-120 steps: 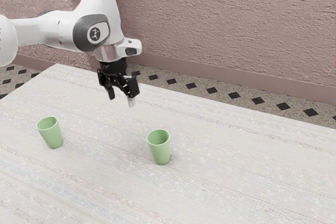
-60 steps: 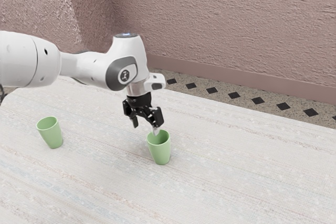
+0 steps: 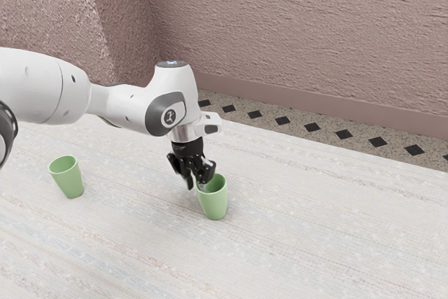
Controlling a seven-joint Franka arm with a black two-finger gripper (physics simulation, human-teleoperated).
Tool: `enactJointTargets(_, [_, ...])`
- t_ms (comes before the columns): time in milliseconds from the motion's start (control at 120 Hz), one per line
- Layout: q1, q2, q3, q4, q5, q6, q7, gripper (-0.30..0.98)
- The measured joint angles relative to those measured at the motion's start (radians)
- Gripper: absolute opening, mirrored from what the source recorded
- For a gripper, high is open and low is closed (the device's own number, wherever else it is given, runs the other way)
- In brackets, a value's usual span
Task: Place the right cup onto the left cup
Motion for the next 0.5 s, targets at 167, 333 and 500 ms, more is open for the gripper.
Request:
enactJointTargets(167, [0.000, -0.003, -0.001, 0.000, -0.002, 0.008, -0.009, 0.00])
enactJointTargets(333, [0.000, -0.006, -0.004, 0.000, -0.001, 0.010, -0.017, -0.06])
enactJointTargets(500, [0.000, -0.022, -0.007, 0.000, 0.001, 0.005, -0.024, -0.08])
